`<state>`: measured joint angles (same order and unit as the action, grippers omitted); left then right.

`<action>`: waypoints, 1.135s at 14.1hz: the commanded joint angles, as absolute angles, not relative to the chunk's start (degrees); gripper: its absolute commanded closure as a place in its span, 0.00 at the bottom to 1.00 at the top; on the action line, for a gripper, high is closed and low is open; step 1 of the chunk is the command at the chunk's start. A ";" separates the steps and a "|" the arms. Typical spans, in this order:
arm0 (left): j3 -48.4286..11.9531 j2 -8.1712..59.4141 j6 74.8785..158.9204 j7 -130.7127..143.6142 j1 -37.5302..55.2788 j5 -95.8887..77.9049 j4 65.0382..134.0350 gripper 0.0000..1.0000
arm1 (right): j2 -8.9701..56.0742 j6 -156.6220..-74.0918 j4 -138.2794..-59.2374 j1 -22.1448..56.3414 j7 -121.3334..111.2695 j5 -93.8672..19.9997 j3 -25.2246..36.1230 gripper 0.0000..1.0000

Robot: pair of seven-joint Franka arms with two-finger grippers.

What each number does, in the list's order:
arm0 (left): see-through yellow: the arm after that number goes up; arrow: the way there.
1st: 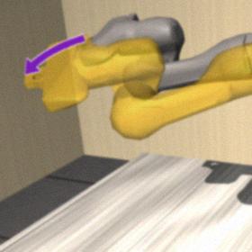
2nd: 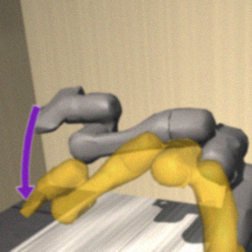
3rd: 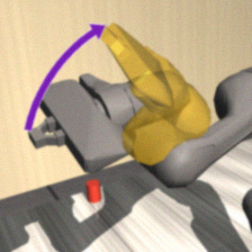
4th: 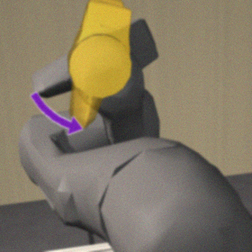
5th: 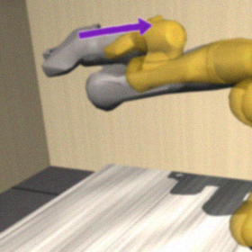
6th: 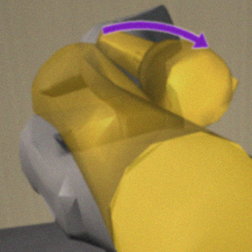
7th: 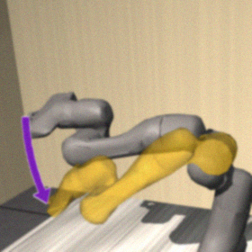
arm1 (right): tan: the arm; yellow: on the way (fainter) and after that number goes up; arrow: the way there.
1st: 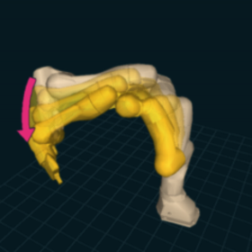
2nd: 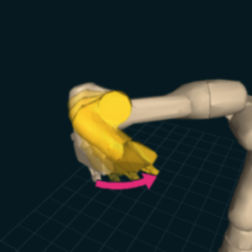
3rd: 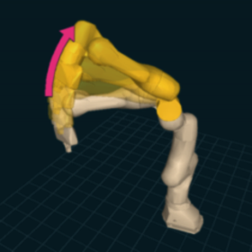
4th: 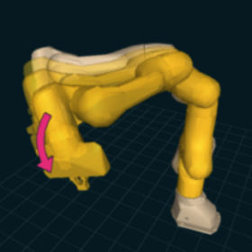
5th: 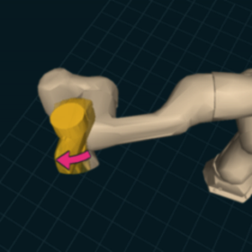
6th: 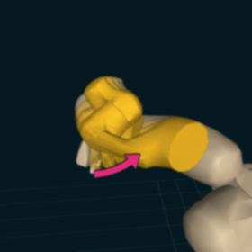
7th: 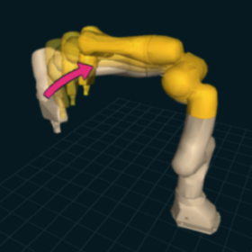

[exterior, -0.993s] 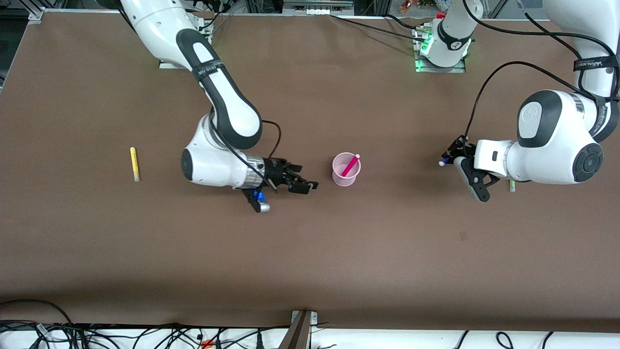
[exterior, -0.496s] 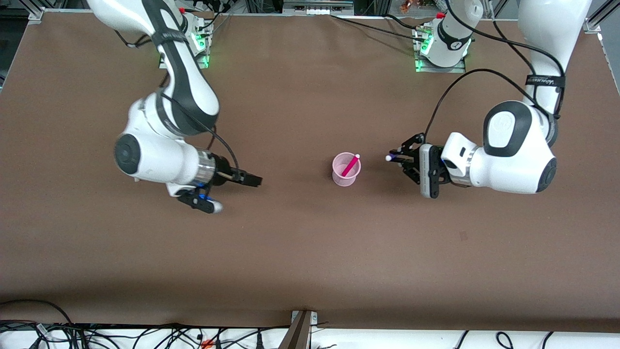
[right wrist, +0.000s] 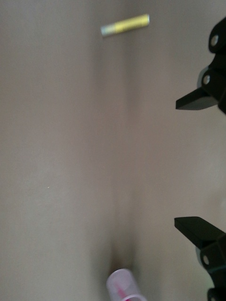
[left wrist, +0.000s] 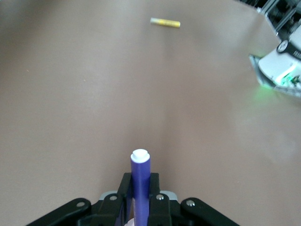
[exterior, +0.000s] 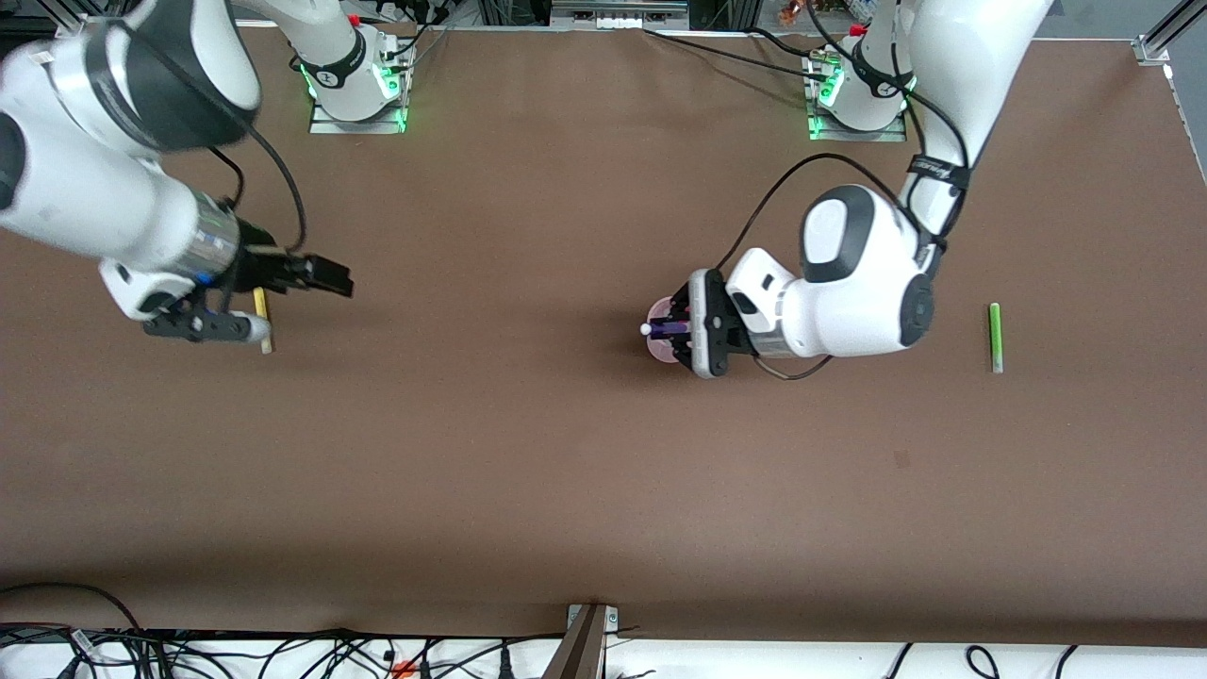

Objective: Organize pens into pink holder with both arms
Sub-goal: 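Withdraw the right gripper while the left gripper carries the blue marker to the holder, then lower the blue marker into the pink holder with the left gripper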

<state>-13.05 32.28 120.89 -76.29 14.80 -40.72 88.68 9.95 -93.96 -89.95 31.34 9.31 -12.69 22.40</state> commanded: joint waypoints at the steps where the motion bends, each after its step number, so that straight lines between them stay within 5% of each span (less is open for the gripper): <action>1: -12.83 32.70 124.26 -80.58 14.94 -39.46 92.09 1.00 | 5.28 -92.47 -92.37 31.99 2.92 -8.01 23.73 0.00; 10: -12.83 32.26 130.43 -81.47 17.75 -39.29 98.26 1.00 | 5.18 -92.37 -89.92 32.08 1.32 -1.95 24.43 0.00; 11: -12.83 32.17 130.43 -81.39 17.84 -39.46 98.35 0.72 | 5.27 -92.37 -89.30 32.08 1.41 0.33 24.43 0.00; 12: -12.92 32.17 130.26 -81.47 17.75 -39.46 98.35 0.01 | 5.97 -92.63 -88.69 31.99 1.41 1.40 24.43 0.00; 16: -13.01 28.49 127.03 -78.07 17.41 -39.46 97.83 0.00 | 6.07 -92.90 -87.71 31.55 2.02 0.70 24.61 0.00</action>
